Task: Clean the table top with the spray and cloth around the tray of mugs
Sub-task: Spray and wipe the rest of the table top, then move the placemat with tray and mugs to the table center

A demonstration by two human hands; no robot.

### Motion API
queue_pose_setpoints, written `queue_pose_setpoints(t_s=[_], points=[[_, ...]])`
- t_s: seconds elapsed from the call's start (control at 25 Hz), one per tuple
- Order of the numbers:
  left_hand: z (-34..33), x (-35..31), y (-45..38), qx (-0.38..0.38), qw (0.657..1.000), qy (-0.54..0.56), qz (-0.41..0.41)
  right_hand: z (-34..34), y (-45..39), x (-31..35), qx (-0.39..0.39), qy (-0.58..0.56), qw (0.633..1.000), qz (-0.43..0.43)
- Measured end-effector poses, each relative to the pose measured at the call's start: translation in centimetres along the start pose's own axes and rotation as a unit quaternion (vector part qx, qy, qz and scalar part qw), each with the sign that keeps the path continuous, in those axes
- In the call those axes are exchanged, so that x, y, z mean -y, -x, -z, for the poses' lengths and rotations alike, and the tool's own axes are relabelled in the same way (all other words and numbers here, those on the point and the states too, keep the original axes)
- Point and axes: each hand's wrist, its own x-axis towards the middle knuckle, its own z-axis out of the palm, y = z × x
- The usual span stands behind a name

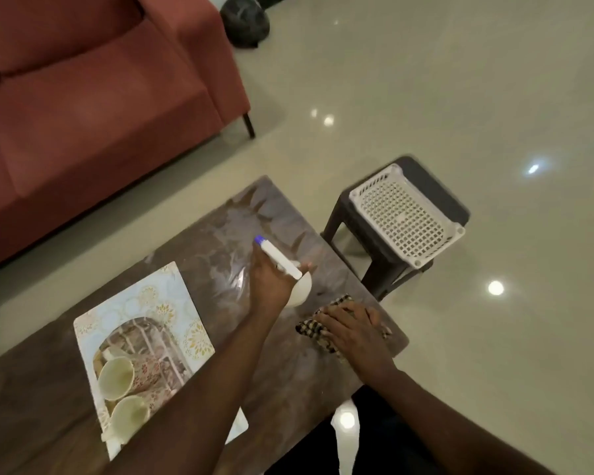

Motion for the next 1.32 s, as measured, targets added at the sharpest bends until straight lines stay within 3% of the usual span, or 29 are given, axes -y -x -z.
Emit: queue_pose_setpoints(t_s=[0.16, 0.28, 0.52, 0.8, 0.92, 1.08, 1.32], points=[[-4.3, 3.6, -1.9, -0.031, 0.998, -0.036, 0.033, -4.6, -3.3, -3.3, 0.094, 0.042, 0.995, 0.003], [-6.5, 5.0, -1.5, -0.027, 0.997, -0.072, 0.018, -7.6, -3.2, -5.1, 0.110, 0.037, 0.993, 0.007], [-8.3, 6.3, -1.0, -0.060, 0.997, -0.033, 0.023, -10.3, -2.1, -8.3, 0.198, 0.052, 0.979, 0.022], [-7.0, 7.9, 0.6, -0.022, 0.995, -0.025, 0.095, -9.6, -1.3, -8.5, 0.147, 0.057, 0.985, 0.069], [-5.2, 8.5, 2.7, -0.020, 0.994, -0.006, 0.103, -7.9, -1.3, -6.9, 0.132, 0.013, 0.987, 0.094], [0.1, 8.4, 7.0, -0.031, 0.996, -0.061, 0.061, -4.9, -2.1, -1.5, 0.098, -0.071, 0.980, 0.157], [10.4, 11.2, 14.7, -0.053, 0.995, -0.085, 0.027, -4.1, -1.8, 9.5, 0.084, -0.082, 0.977, 0.176]])
